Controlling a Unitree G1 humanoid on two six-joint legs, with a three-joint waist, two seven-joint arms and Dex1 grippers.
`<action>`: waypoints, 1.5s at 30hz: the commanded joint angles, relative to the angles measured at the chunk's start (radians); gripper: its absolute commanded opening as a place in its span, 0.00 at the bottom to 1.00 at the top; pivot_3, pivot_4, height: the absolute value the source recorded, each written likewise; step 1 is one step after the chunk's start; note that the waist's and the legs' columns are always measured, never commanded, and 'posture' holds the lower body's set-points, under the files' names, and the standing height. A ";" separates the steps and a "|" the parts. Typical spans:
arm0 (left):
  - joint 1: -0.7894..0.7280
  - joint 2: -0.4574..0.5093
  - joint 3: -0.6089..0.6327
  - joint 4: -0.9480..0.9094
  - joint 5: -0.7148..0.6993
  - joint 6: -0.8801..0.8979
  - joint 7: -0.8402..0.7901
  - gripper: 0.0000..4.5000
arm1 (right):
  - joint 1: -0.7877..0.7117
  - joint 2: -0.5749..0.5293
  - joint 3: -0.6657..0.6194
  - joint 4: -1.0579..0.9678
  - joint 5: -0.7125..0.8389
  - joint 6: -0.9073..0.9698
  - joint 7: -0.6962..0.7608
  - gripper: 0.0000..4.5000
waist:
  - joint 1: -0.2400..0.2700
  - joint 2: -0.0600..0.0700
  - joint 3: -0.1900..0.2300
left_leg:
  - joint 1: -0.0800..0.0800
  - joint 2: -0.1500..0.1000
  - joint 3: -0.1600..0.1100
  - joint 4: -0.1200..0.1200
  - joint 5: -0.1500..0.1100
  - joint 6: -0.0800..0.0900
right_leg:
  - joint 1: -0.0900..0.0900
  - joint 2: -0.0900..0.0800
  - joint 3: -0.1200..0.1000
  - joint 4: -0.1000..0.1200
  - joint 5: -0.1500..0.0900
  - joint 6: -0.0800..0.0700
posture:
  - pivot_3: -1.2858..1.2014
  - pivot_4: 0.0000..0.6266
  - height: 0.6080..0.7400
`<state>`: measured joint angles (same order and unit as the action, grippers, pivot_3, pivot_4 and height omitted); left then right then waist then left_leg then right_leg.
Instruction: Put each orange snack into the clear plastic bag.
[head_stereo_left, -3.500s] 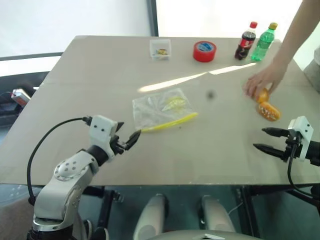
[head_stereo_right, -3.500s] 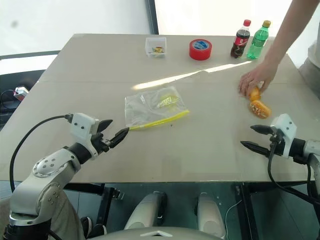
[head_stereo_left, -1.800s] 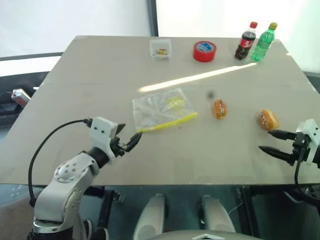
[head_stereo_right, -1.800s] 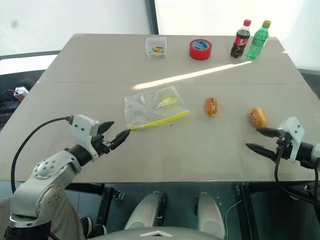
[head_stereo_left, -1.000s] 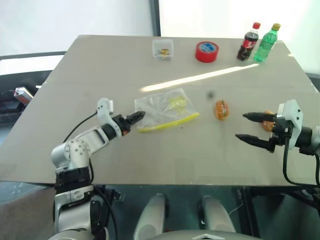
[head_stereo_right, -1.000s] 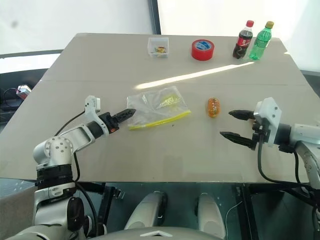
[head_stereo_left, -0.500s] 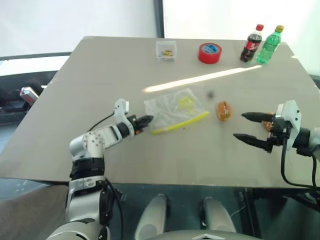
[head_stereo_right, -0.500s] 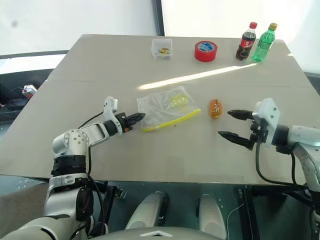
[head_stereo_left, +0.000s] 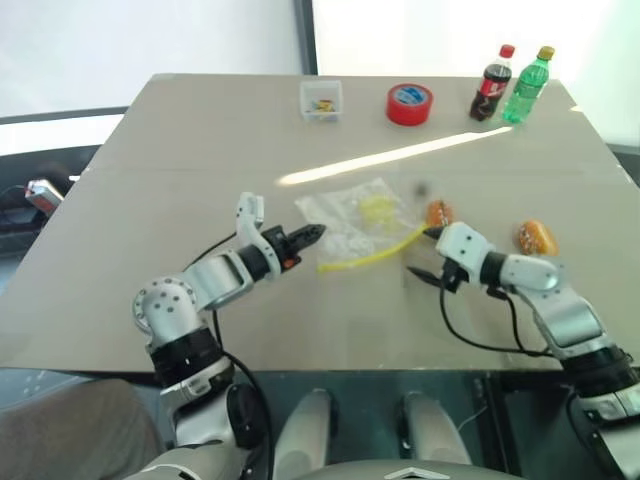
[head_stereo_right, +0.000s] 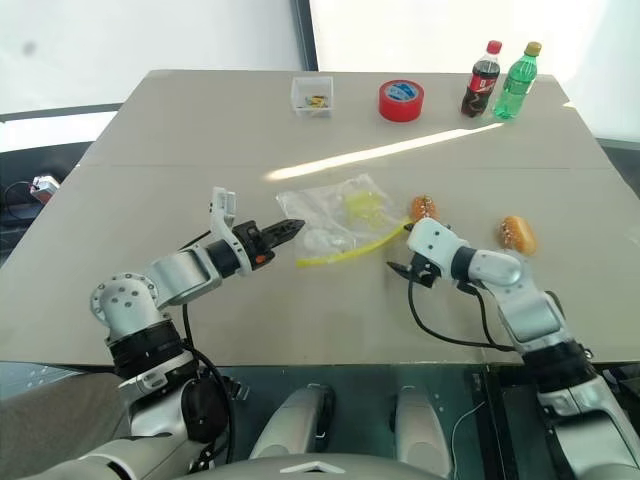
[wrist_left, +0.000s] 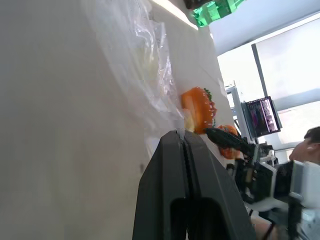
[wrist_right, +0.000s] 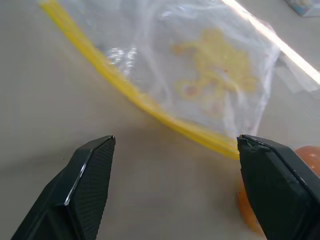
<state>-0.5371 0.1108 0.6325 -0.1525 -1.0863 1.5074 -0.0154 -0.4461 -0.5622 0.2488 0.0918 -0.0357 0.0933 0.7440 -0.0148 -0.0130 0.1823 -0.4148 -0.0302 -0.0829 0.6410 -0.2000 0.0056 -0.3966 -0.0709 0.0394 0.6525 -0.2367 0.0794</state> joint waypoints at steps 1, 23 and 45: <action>0.001 0.002 0.027 -0.062 -0.083 0.034 0.046 0.01 | -0.067 0.036 0.010 0.102 -0.061 -0.094 -0.055 0.89 | 0.000 0.000 0.000 | 0.000 0.000 0.000 0.000 0.000 0.000 | 0.000 0.000 0.000 0.000 0.000 0.000 | 0.52 0.24 1.00; 0.107 0.205 -0.132 -0.099 -0.106 -0.161 -0.024 0.00 | -0.162 0.160 0.013 0.226 -0.105 -0.198 -0.051 0.02 | -0.002 0.000 0.000 | 0.001 0.000 0.000 -0.003 0.001 -0.002 | -0.001 0.000 0.001 0.000 0.000 -0.001 | 0.52 0.24 1.00; 0.166 0.532 -0.889 -0.261 1.016 -1.045 -0.328 0.56 | -0.400 0.241 0.058 0.419 -0.334 -0.184 -0.310 0.00 | -0.006 0.000 0.000 | -0.002 0.000 0.007 -0.017 0.002 -0.003 | -0.008 0.001 0.004 -0.009 0.000 -0.001 | 0.52 0.24 1.00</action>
<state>-0.3793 0.6260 -0.2292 -0.4151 -0.1497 0.4918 -0.3458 -0.8174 -0.3280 0.3068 0.5239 -0.3670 -0.0731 0.4507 -0.0209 -0.0130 0.1824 -0.4171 -0.0300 -0.0752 0.6241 -0.1982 0.0031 -0.4044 -0.0702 0.0434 0.6438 -0.2363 0.0781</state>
